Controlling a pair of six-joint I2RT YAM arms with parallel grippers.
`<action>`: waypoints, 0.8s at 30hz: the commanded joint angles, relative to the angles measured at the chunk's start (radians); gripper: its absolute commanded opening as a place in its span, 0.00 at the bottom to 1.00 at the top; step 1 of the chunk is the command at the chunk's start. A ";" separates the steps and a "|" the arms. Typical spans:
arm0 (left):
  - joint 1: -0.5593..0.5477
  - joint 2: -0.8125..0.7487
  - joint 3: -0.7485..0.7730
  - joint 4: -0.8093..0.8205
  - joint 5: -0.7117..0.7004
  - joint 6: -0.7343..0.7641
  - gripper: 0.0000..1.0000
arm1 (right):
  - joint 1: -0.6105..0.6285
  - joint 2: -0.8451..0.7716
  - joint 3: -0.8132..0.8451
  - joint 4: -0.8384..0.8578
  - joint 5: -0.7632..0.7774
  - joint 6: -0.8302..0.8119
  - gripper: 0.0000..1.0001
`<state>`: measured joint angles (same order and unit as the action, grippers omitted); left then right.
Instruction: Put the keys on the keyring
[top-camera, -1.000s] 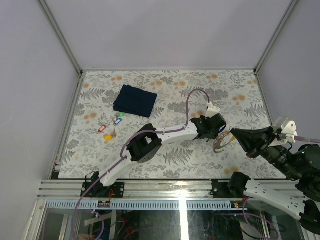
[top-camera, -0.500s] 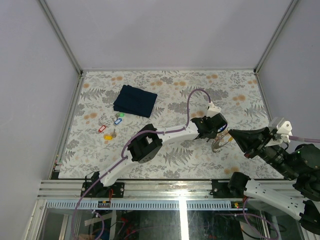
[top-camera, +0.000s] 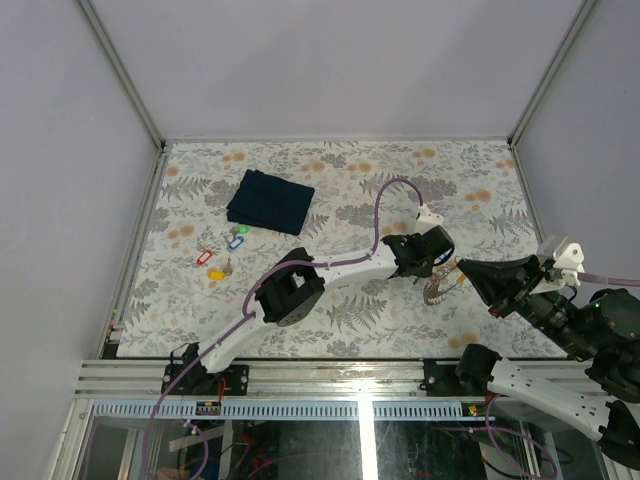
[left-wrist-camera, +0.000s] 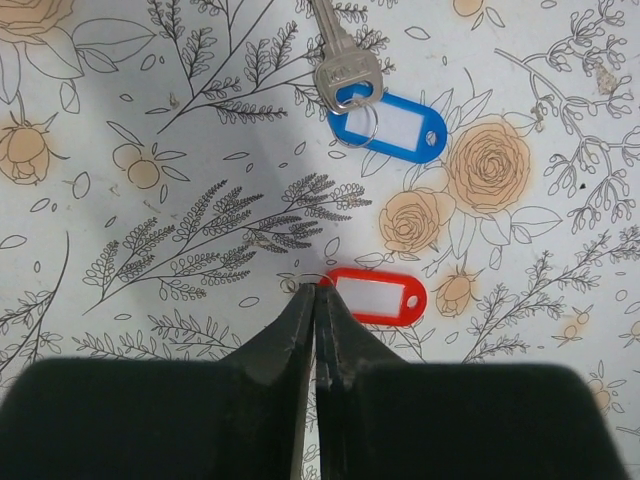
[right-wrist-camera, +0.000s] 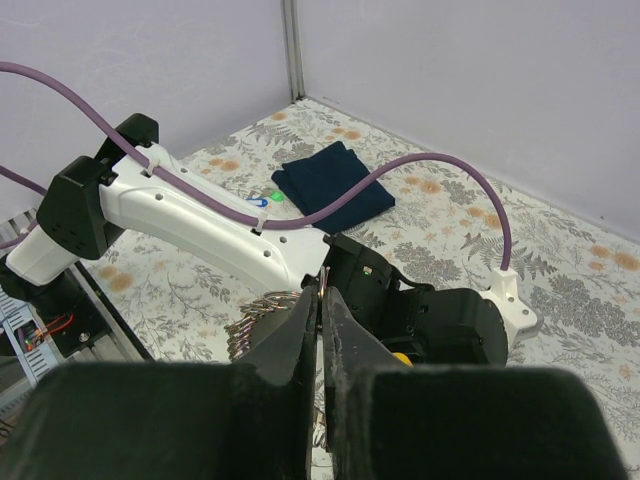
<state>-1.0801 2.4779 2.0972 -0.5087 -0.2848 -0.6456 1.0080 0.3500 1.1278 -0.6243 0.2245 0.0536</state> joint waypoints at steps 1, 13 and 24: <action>0.003 -0.004 -0.022 0.049 0.016 0.037 0.01 | 0.004 -0.011 0.001 0.047 0.012 -0.009 0.03; 0.025 -0.164 -0.225 0.113 0.022 0.163 0.00 | 0.005 -0.018 -0.006 0.048 0.013 -0.011 0.03; 0.052 -0.407 -0.543 0.229 0.177 0.371 0.00 | 0.004 -0.013 -0.010 0.045 0.015 -0.022 0.03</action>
<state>-1.0378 2.1796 1.6440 -0.3790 -0.1928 -0.3996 1.0080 0.3420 1.1145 -0.6239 0.2249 0.0502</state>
